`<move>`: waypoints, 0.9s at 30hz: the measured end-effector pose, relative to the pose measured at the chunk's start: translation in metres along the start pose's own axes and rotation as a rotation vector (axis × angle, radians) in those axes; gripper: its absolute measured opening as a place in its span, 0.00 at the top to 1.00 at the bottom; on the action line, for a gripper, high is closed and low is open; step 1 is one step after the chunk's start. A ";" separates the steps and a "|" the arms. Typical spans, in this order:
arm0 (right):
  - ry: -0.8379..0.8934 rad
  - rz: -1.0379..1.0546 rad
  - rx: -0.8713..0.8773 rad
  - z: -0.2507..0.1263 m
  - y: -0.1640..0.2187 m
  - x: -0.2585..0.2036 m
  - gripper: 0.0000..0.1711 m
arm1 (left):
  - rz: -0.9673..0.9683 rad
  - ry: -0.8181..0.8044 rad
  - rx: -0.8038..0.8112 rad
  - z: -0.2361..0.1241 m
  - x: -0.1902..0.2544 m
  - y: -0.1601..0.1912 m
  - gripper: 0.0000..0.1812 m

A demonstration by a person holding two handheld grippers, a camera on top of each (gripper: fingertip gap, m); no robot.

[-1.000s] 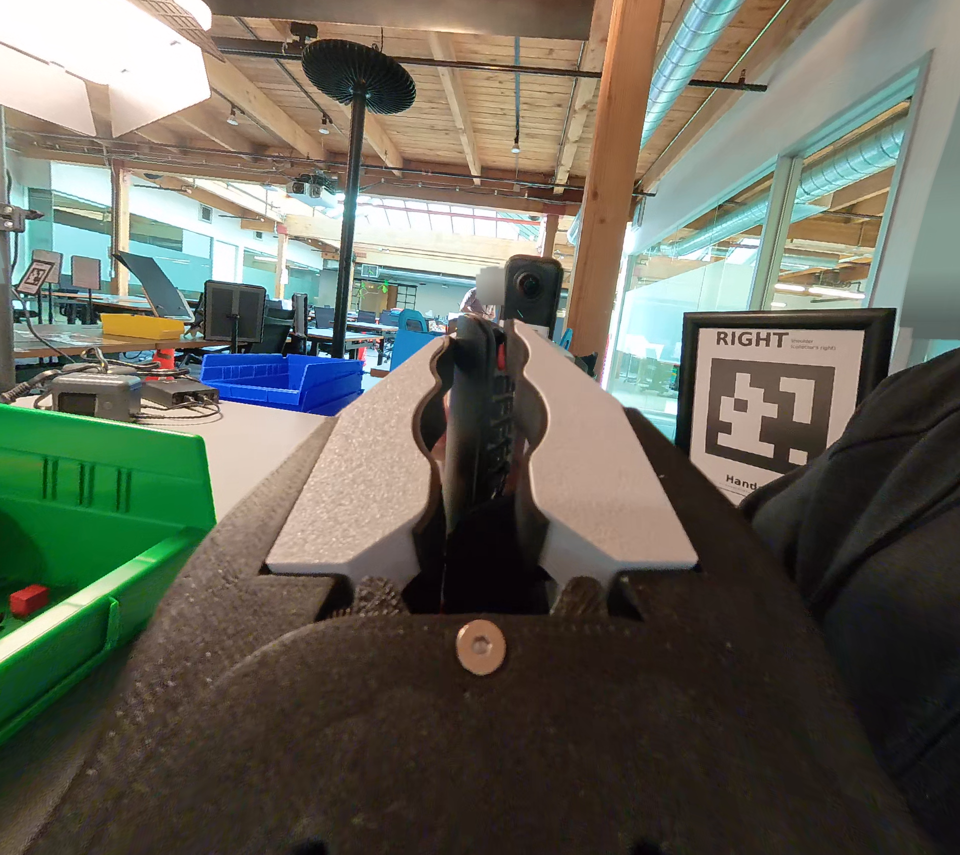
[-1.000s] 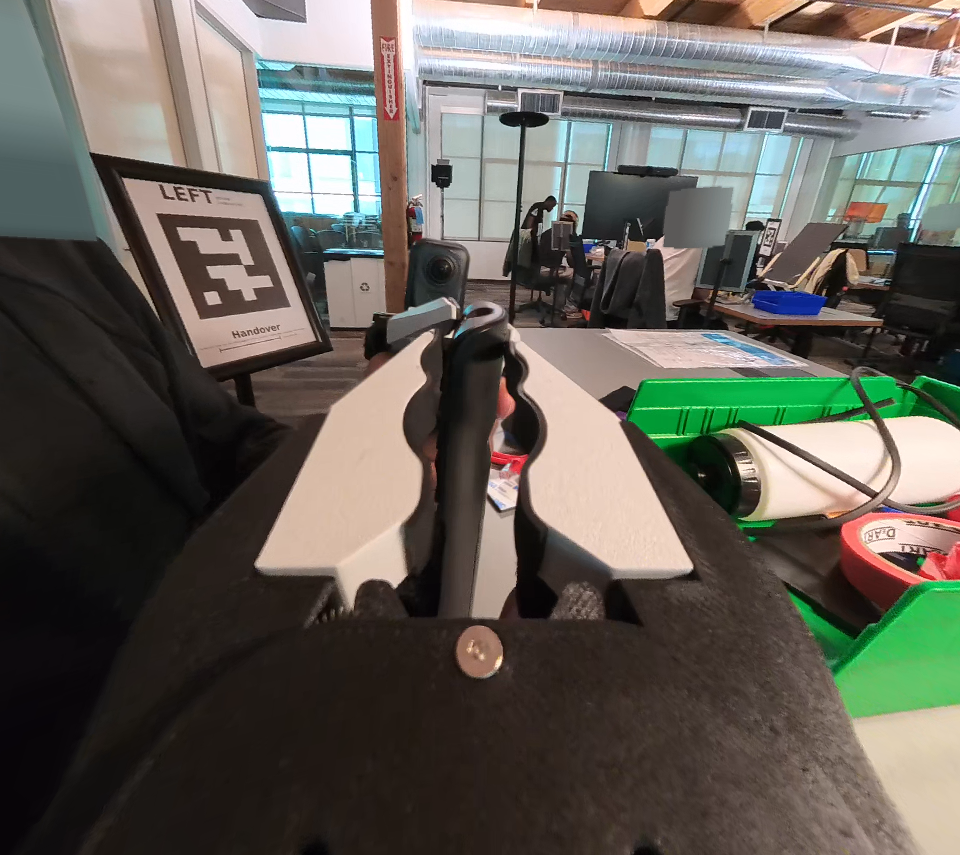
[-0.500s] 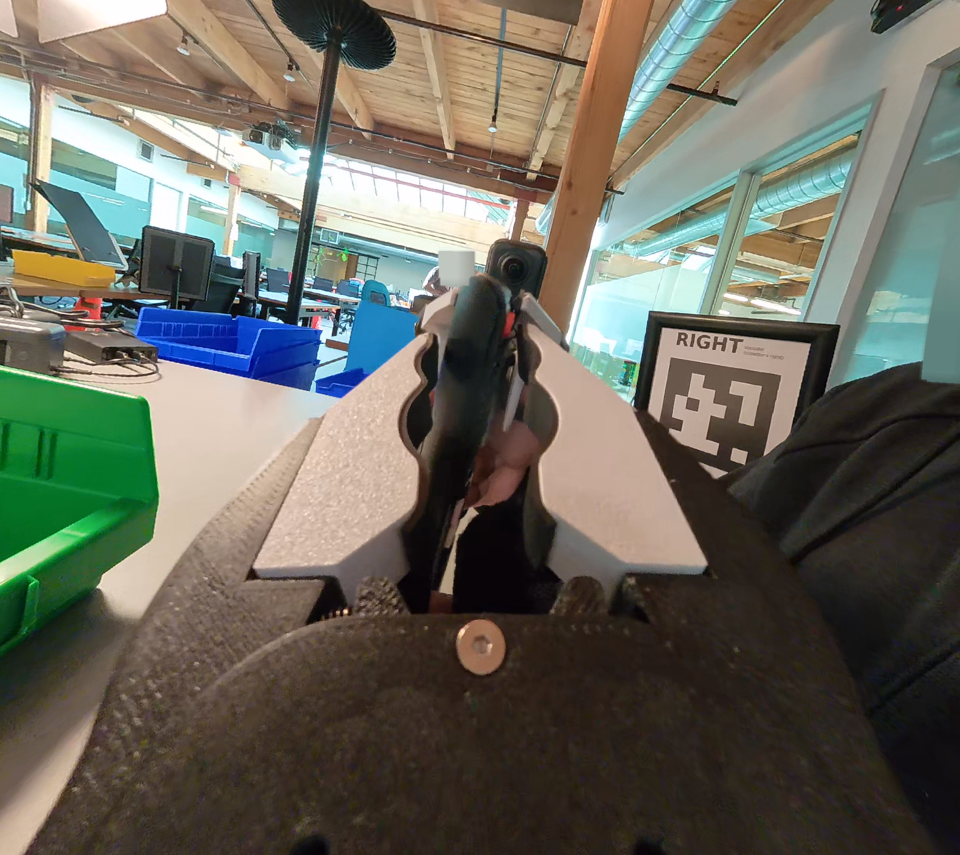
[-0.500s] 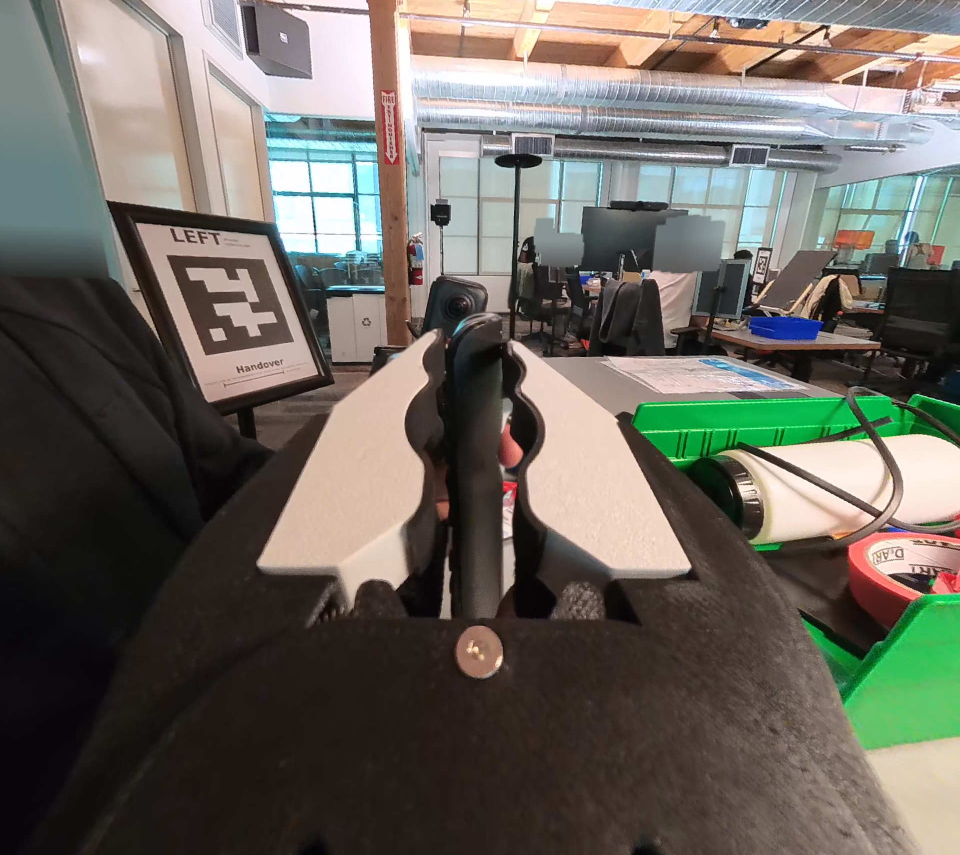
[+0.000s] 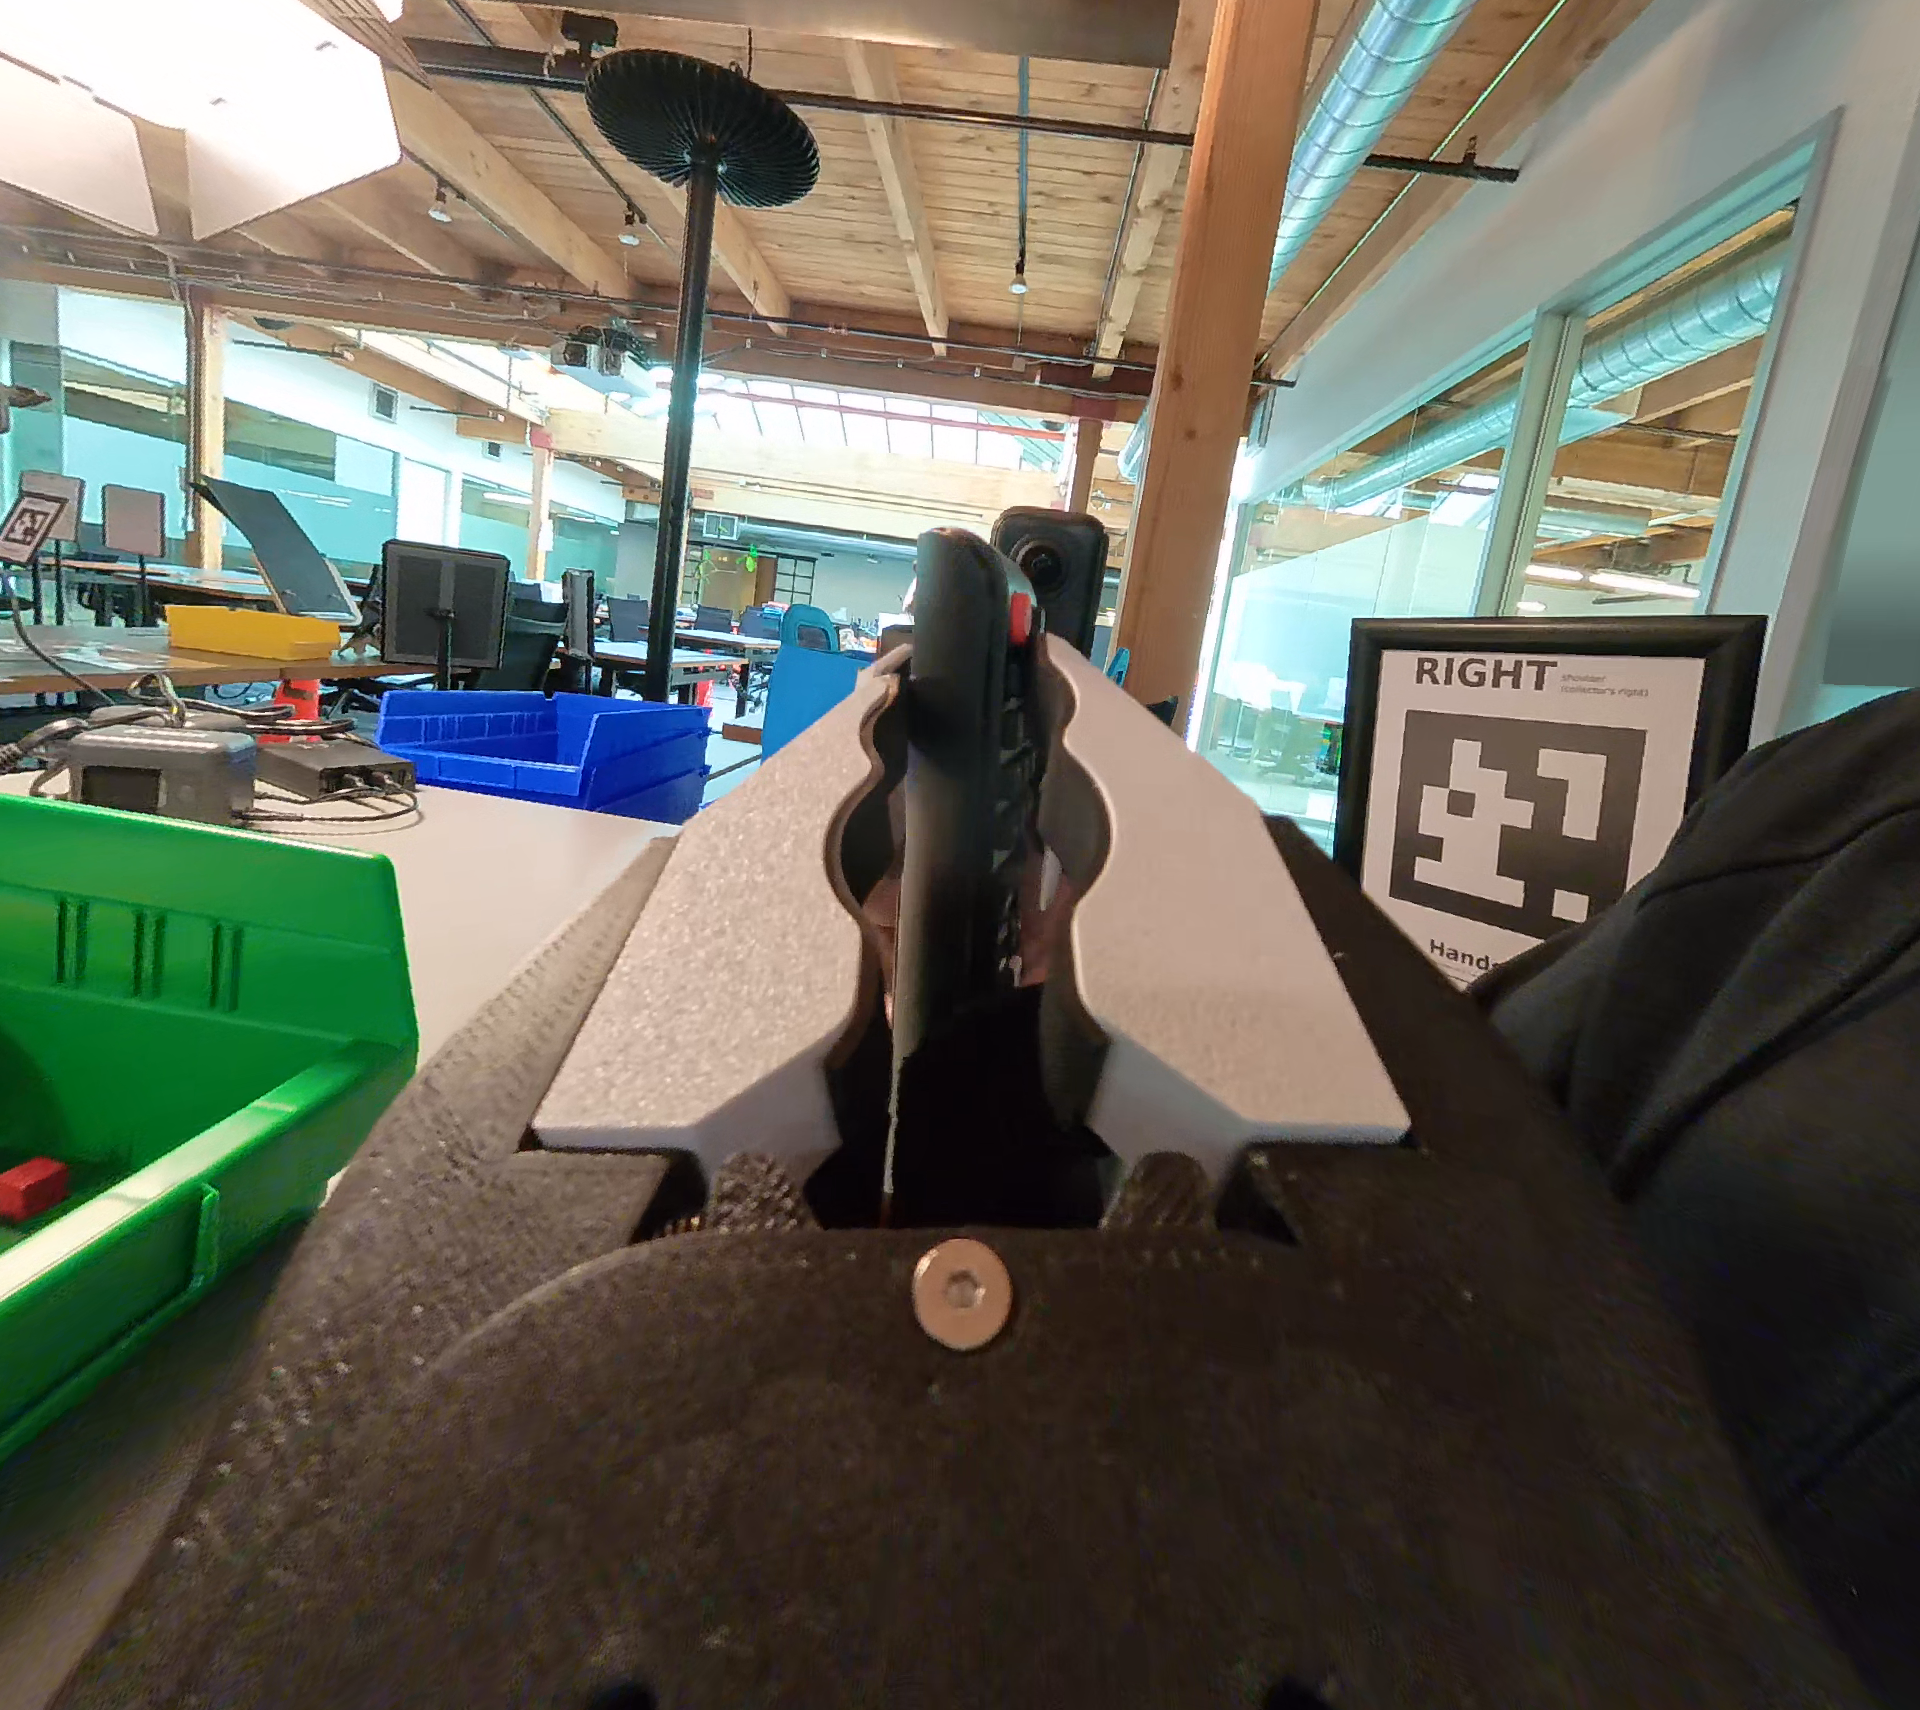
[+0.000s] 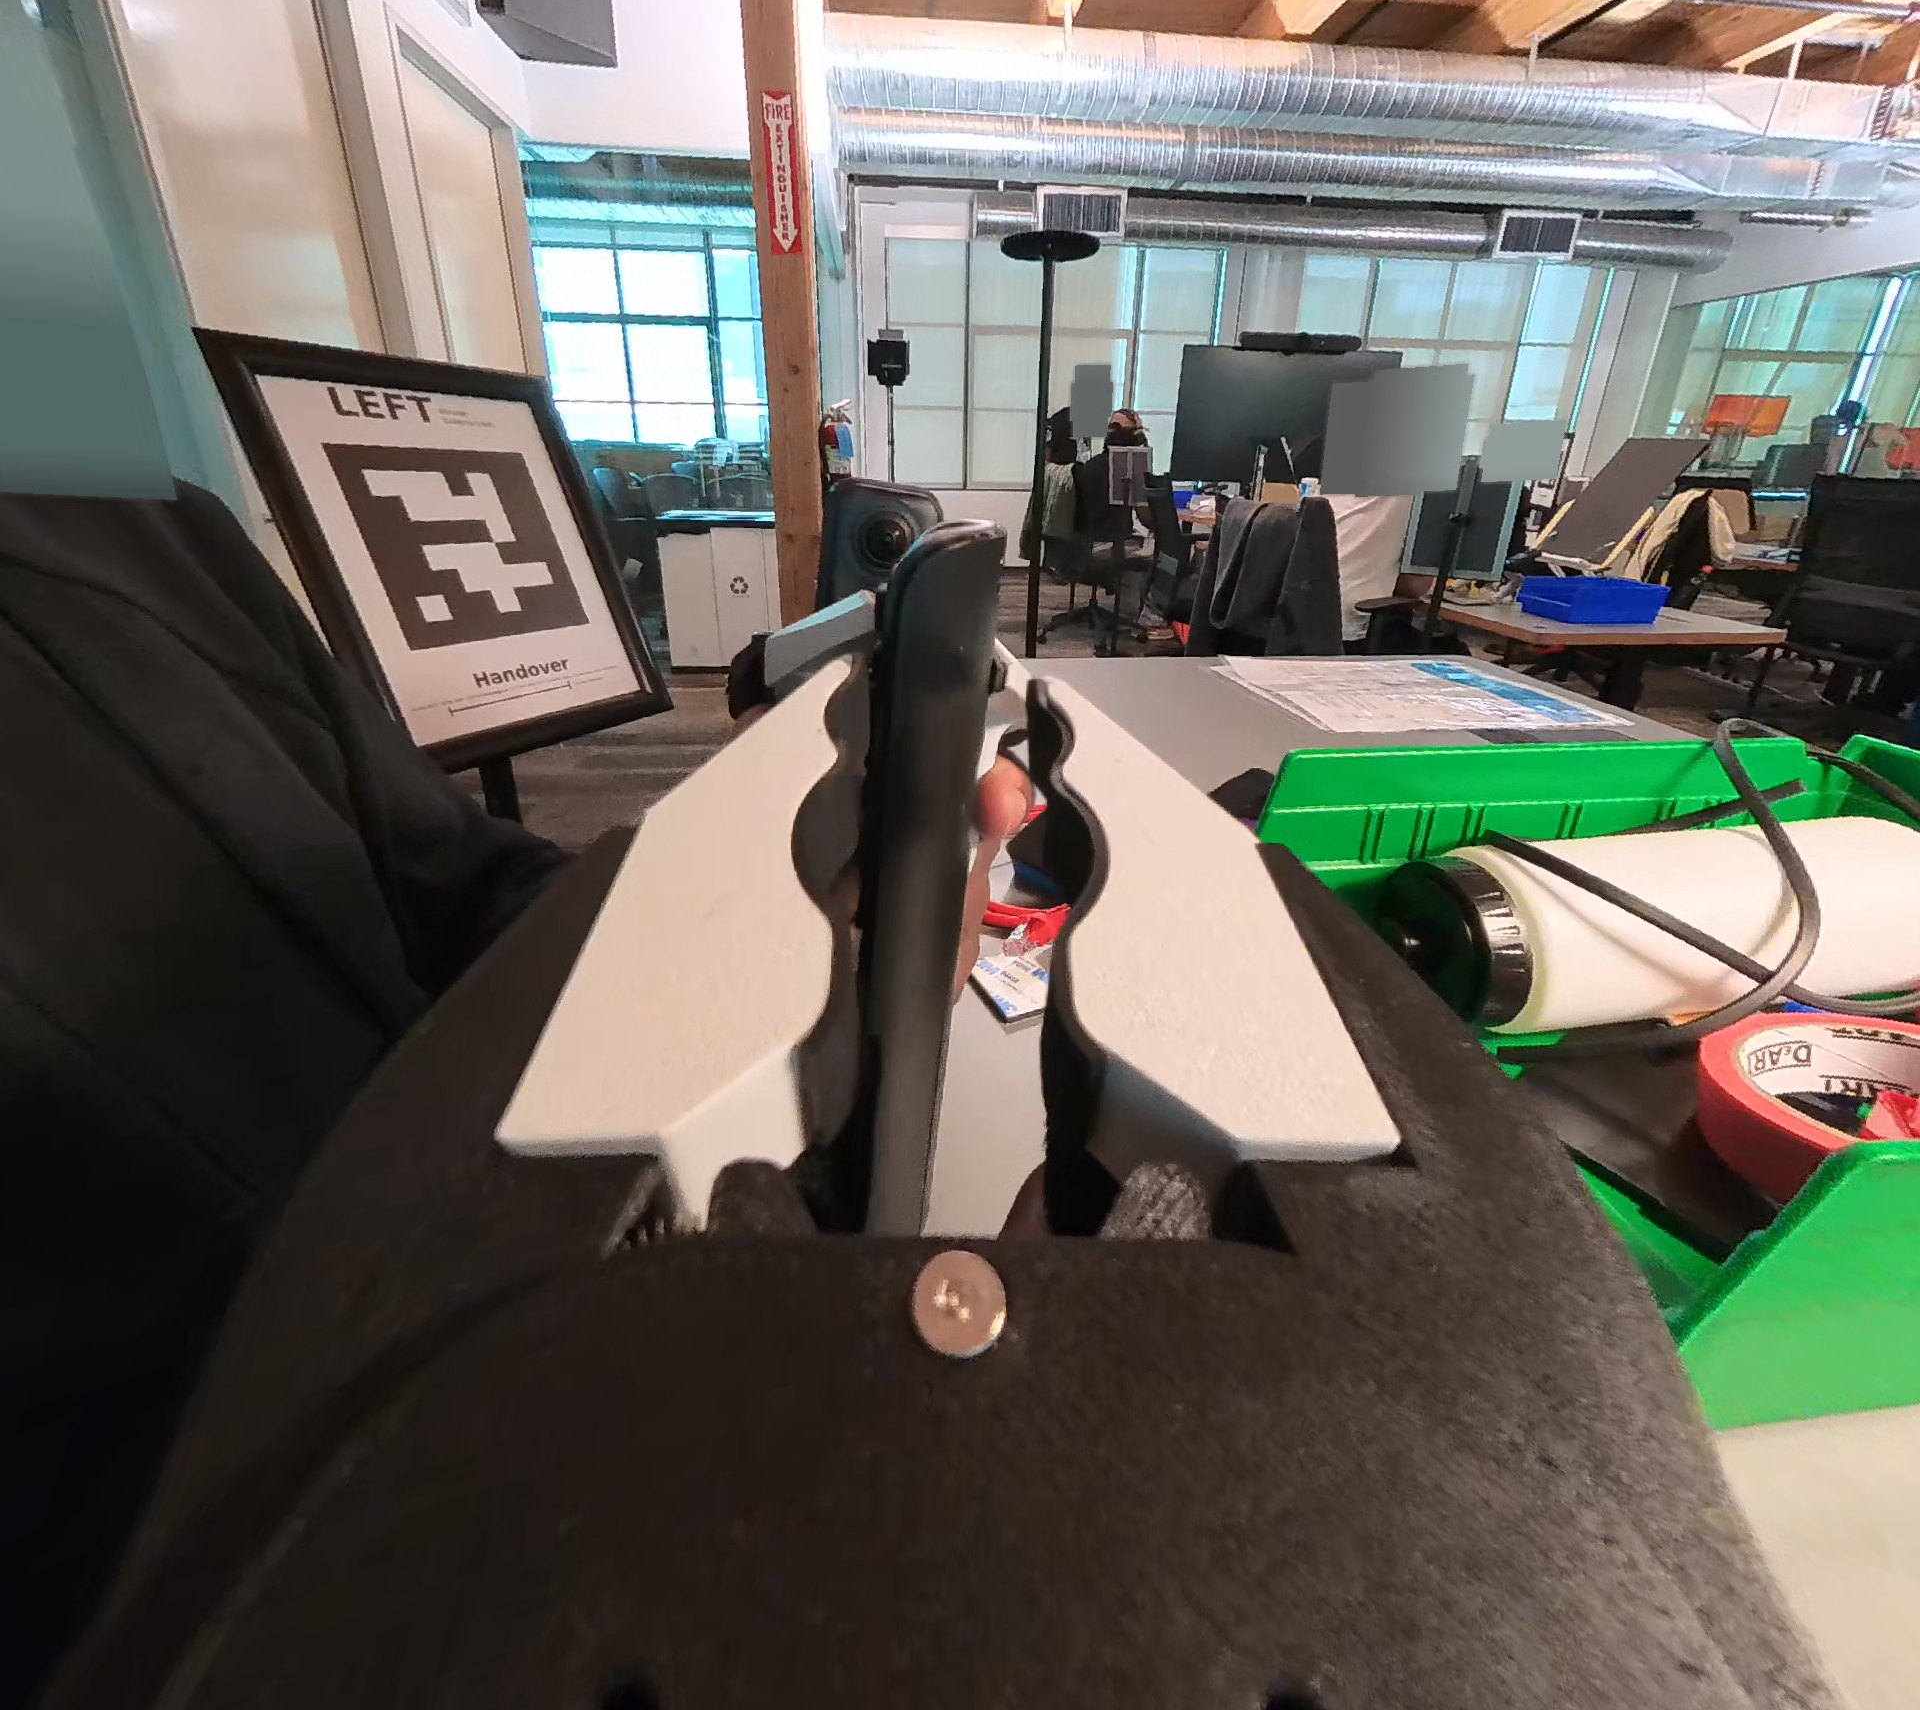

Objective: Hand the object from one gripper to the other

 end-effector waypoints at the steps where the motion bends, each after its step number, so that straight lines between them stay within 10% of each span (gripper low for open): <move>1: -0.003 -0.002 -0.006 0.000 0.000 0.000 0.83 | 0.005 -0.002 0.001 0.000 0.000 0.000 0.88; 27: 0.020 0.023 0.014 -0.001 0.002 0.005 0.87 | -0.012 -0.041 -0.025 0.002 -0.004 0.004 0.88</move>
Point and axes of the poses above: each gripper's, where its closed fingertips meet, z out along the fingers, y out of its underside, x = y × z across the jaws, the point moved 7 cm from there along -z, back along the fingers, and after that the axes turned 3 degrees about x, right-handed, at the moved point
